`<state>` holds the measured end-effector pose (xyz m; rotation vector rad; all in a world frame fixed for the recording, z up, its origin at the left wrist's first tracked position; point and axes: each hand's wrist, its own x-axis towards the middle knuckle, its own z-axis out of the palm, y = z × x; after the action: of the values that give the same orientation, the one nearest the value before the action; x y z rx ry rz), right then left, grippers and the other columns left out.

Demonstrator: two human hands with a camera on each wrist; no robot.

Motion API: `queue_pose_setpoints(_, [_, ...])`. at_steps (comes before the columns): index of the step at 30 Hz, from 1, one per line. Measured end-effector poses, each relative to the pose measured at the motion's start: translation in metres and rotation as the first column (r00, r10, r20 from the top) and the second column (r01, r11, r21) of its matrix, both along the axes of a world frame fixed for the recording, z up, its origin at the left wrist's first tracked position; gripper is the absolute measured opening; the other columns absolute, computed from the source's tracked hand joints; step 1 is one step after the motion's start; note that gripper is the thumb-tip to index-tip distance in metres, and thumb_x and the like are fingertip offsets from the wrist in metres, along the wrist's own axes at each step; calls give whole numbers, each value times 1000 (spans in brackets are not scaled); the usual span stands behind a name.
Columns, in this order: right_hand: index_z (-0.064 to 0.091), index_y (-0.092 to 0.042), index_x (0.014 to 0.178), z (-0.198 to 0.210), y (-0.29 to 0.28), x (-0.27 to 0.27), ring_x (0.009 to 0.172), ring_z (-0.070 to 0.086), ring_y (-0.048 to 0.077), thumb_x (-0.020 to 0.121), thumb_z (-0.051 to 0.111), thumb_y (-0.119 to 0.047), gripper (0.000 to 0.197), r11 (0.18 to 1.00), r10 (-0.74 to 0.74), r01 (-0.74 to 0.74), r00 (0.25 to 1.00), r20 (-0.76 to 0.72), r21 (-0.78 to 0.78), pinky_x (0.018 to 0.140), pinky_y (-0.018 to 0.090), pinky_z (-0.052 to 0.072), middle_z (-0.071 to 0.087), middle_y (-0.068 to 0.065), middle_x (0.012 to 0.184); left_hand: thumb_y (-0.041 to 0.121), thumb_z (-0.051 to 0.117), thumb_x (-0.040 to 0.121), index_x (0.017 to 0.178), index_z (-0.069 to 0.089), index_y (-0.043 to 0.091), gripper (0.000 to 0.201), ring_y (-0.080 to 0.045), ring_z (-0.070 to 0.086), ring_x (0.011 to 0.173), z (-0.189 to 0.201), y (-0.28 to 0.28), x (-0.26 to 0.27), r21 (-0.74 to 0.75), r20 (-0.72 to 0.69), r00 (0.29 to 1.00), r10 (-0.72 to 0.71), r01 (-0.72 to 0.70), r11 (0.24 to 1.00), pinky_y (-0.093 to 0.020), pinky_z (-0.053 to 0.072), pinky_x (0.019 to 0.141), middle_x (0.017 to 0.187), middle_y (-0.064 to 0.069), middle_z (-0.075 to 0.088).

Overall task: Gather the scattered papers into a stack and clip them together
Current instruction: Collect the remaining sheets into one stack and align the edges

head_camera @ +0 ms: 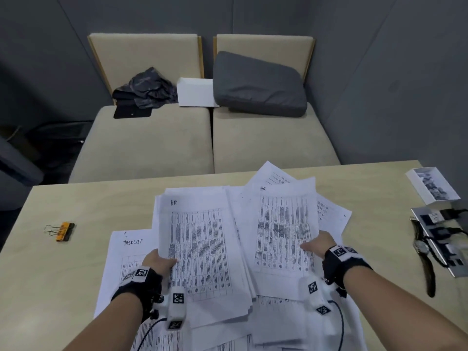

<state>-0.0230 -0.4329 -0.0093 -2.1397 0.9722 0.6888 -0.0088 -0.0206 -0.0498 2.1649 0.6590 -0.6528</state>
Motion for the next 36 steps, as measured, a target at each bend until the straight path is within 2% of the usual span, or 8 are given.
queue_pose_setpoints(4, [62,-1,116,16,-27,20,98,65,32,75,73,3,42,997,39,-50,987,153,66,93,46,51,68,15,107,13,69,81,92,60,6,16,-34,66,73,-5,4,-3,-39,-8,999,53,-54,998,-45,58,70,83,-19,69])
queue_pose_setpoints(7, [63,-2,112,26,-42,42,90,65,28,78,73,-5,36,990,138,-133,968,208,-38,81,32,50,69,14,101,15,71,81,97,59,5,22,-33,66,78,-6,5,-1,-29,-26,999,40,-41,999,-45,58,74,85,-16,68])
queue_pose_setpoints(11, [62,-4,121,18,-48,73,105,63,30,72,80,-28,57,935,248,-200,959,138,-294,88,33,50,66,16,116,13,70,82,99,55,4,25,-31,62,78,-7,0,-3,27,6,999,43,-43,999,-34,51,66,88,-15,65])
queue_pose_setpoints(16, [52,-15,135,-2,-53,102,139,23,32,74,74,-39,69,769,444,-429,892,-87,-474,111,48,32,32,12,145,13,72,80,103,58,1,30,-32,63,79,-16,3,-1,32,-1,998,60,-60,998,-39,53,70,86,-15,66])
queue_pose_setpoints(19, [47,-16,139,-9,-60,109,145,11,32,73,74,-43,75,768,433,-459,886,-165,-447,114,53,26,27,10,149,13,72,80,105,61,1,30,-30,63,81,-18,5,1,41,-9,999,40,-40,998,-35,50,72,89,-15,67])
queue_pose_setpoints(27, [46,-15,135,-17,-73,102,118,52,34,61,84,-47,89,807,416,-428,901,-123,-407,97,40,46,58,11,123,14,73,79,109,60,2,34,-32,66,87,-16,5,0,8,-37,997,68,-68,998,-45,54,85,98,-16,70])
queue_pose_setpoints(32, [36,-11,112,-16,-84,93,83,59,25,70,82,-9,63,948,263,-235,959,111,-215,73,33,49,60,10,103,14,73,79,113,60,1,39,-32,65,92,-11,3,-1,21,-38,998,53,-52,998,-42,52,86,105,-18,69])
queue_pose_setpoints(36, [62,-4,104,-9,-83,78,83,62,26,80,73,-13,28,936,312,-283,943,120,-210,75,30,49,69,15,102,15,71,81,113,58,1,37,-31,63,89,-6,0,-3,43,-29,999,34,-33,999,-38,51,80,105,-19,68])
